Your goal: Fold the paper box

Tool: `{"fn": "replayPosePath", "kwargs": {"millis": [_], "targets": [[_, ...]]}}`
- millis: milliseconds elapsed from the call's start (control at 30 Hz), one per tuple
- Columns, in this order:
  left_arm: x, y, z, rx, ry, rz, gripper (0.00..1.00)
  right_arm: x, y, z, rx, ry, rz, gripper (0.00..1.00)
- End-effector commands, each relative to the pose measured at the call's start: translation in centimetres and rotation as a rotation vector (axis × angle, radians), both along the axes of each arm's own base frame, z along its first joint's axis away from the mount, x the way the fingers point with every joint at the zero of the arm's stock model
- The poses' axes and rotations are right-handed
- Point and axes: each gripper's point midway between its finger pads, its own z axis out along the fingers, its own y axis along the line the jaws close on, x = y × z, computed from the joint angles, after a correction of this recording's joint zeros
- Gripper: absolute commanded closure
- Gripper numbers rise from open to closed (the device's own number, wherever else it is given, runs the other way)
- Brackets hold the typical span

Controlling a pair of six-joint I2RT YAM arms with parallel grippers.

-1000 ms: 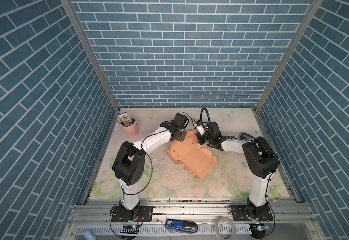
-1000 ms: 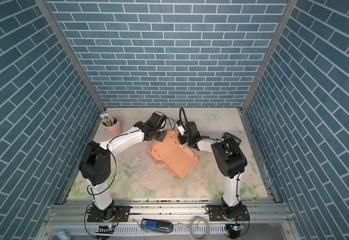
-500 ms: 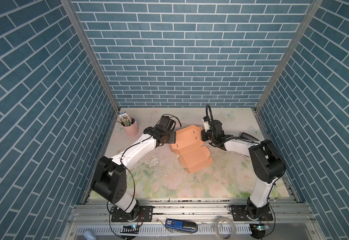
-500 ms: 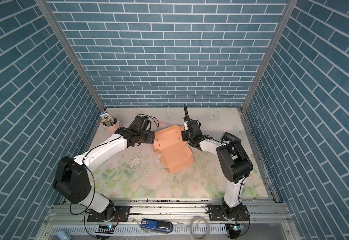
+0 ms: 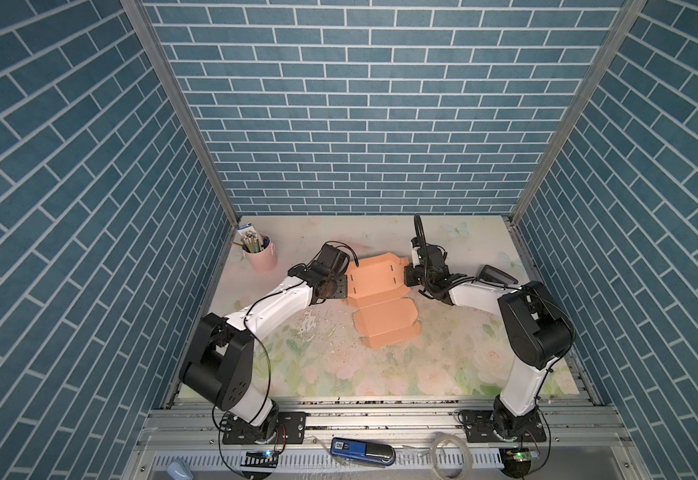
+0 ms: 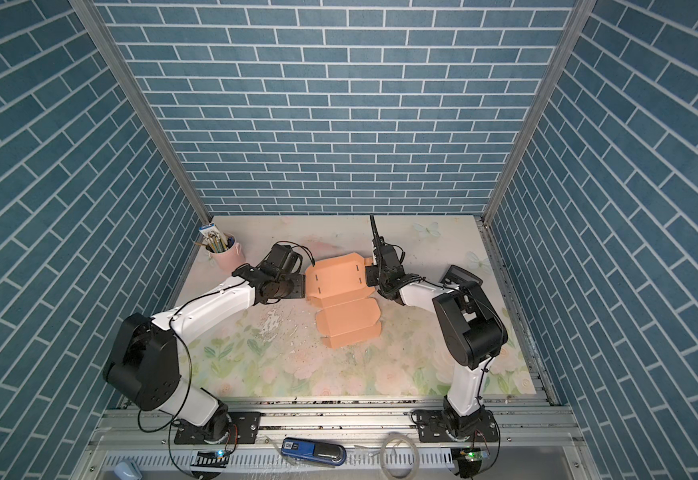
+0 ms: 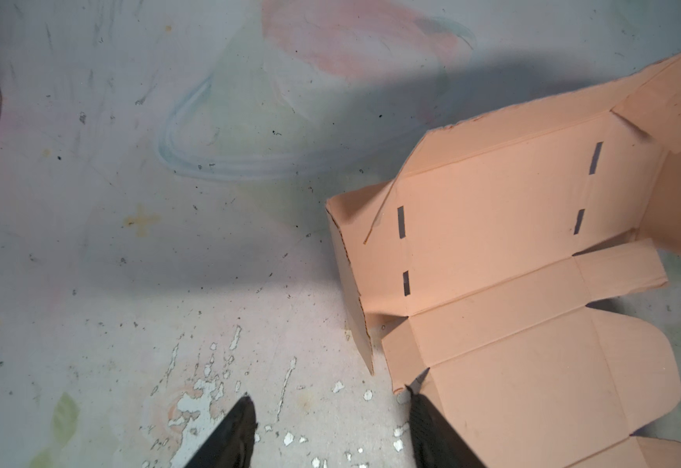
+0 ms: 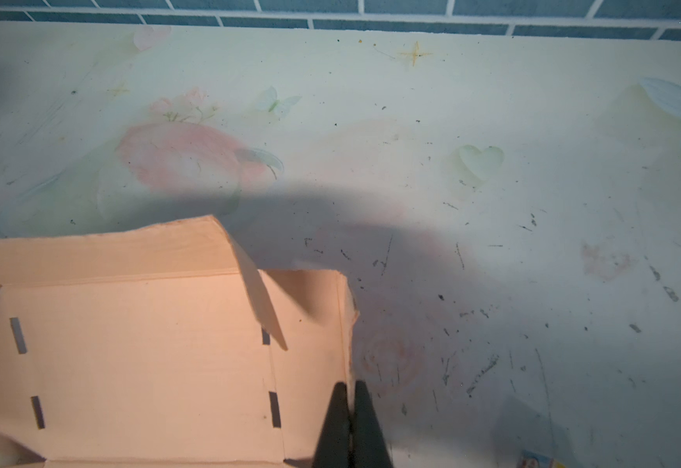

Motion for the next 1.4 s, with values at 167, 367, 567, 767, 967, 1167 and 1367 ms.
{"fn": "replayPosePath", "kwargs": {"millis": [167,367,567,767,967,1167,1367], "targets": [[2.1,-1.3,-2.4,-0.006,0.009,0.038,0.51,-0.2,-0.5,1.5,0.036,-0.028,-0.056,1.0],[3.2,-2.2,-2.9,0.003,-0.033,0.079,0.59,-0.2,-0.3,1.7,0.049,-0.034,-0.061,1.0],[3.9,-2.5,-3.4,0.036,-0.05,0.11,0.74,-0.2,-0.5,1.9,0.045,-0.042,-0.071,1.0],[4.1,-2.1,-3.6,0.068,-0.055,0.138,0.89,0.0,-0.8,1.9,0.037,-0.046,-0.089,1.0],[4.1,-1.4,-3.7,0.101,-0.061,0.157,0.95,0.0,-0.8,2.2,0.042,-0.053,-0.093,1.0],[4.2,-1.2,-3.8,0.1,-0.073,0.175,0.94,0.1,-0.8,2.5,0.051,-0.059,-0.1,1.0],[4.4,-1.4,-3.9,0.086,-0.088,0.175,0.78,0.1,-0.6,2.7,0.059,-0.06,-0.095,1.0]]}}
